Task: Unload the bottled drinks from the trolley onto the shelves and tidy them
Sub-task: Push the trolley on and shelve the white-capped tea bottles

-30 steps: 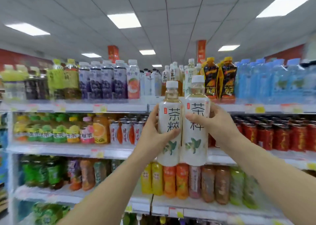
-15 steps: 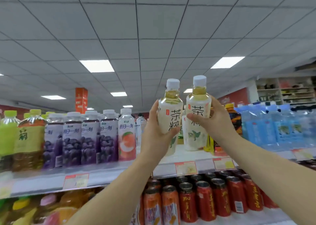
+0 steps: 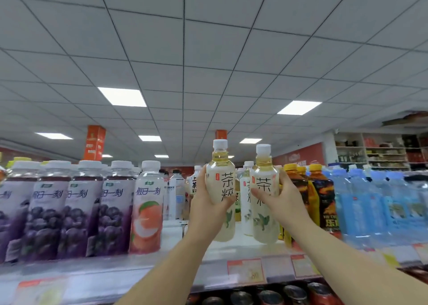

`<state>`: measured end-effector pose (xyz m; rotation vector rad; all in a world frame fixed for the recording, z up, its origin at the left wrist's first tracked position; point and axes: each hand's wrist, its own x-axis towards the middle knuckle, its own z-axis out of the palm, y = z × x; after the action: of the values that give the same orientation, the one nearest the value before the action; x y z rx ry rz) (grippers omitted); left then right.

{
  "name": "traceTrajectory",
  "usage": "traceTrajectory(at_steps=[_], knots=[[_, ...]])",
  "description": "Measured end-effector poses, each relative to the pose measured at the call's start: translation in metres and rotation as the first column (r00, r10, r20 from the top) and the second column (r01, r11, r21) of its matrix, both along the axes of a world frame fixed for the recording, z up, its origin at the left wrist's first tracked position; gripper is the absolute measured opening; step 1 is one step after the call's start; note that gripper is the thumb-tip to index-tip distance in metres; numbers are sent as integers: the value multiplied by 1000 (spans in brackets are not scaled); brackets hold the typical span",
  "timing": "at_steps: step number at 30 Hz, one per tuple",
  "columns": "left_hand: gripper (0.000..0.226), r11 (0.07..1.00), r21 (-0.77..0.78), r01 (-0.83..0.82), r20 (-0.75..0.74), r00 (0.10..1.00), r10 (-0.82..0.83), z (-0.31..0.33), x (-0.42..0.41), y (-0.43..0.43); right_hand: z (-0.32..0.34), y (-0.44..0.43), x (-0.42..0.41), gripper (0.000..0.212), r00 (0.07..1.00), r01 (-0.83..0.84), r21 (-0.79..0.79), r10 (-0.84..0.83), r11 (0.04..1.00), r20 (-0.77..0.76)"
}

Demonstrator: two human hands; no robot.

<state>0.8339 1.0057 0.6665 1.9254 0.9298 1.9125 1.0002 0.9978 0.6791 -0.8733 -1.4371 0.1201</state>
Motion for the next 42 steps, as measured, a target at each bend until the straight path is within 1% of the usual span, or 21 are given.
traceTrajectory(at_steps=[4,6,10,12,15,18,20,22,24,28,30,31,33,34,35,37,38,40,41,42], knots=[[87,998,-68,-18,12,1000,19,-1,9,6,0,15,3,60,999,-14,-71,18,997,45],[86,995,-92,-43,5,999,43,-3,14,9,-1,20,4,69,998,-25,-126,31,992,47],[88,982,-175,-69,7,997,72,-9,19,20,-3,32,8,66,995,-44,-209,61,977,77],[88,973,-215,-80,3,997,82,-11,18,28,-3,38,9,72,994,-27,-248,52,968,95],[90,964,-246,-103,-55,994,93,-9,16,39,-7,42,6,76,991,-26,-301,65,953,121],[87,935,-324,-147,-136,985,107,-4,11,59,-25,49,3,70,984,36,-365,30,930,173],[82,900,-375,-220,-218,965,145,2,9,77,-34,57,1,63,979,95,-367,-21,925,201],[87,861,-408,-304,-318,931,178,8,8,95,-37,64,-1,59,971,154,-365,-72,918,229],[92,834,-425,-352,-389,903,182,13,9,114,-36,69,-2,58,965,189,-366,-104,911,239],[100,801,-488,-346,-415,900,136,18,16,138,-37,72,-5,56,960,217,-359,-131,908,249],[104,781,-511,-358,-436,892,124,19,19,136,-37,71,-5,53,942,276,-370,-173,887,288],[104,777,-519,-357,-446,888,110,20,19,133,-38,69,-6,53,928,312,-361,-199,879,316],[100,777,-539,-324,-456,889,55,21,18,119,-40,61,-7,54,898,365,-295,-249,883,363],[96,785,-526,-328,-489,872,36,21,17,110,-42,53,-7,53,884,375,-240,-268,896,382],[92,806,-480,-346,-541,840,38,21,15,100,-46,42,-7,52,873,376,-171,-285,911,397],[80,895,-281,-346,-633,768,97,16,14,76,-60,15,-3,51,849,363,-2,-330,932,412],[74,940,-160,-302,-627,766,139,8,16,59,-70,-2,0,47,846,349,77,-349,934,404],[59,981,92,-172,-531,825,194,-17,22,23,-108,-34,13,36,860,330,162,-366,930,354],[51,976,198,-95,-467,866,179,-35,27,4,-134,-49,22,31,863,345,161,-380,925,333],[43,967,256,-13,-418,900,123,-56,33,-16,-164,-65,31,27,861,368,127,-390,921,327]])
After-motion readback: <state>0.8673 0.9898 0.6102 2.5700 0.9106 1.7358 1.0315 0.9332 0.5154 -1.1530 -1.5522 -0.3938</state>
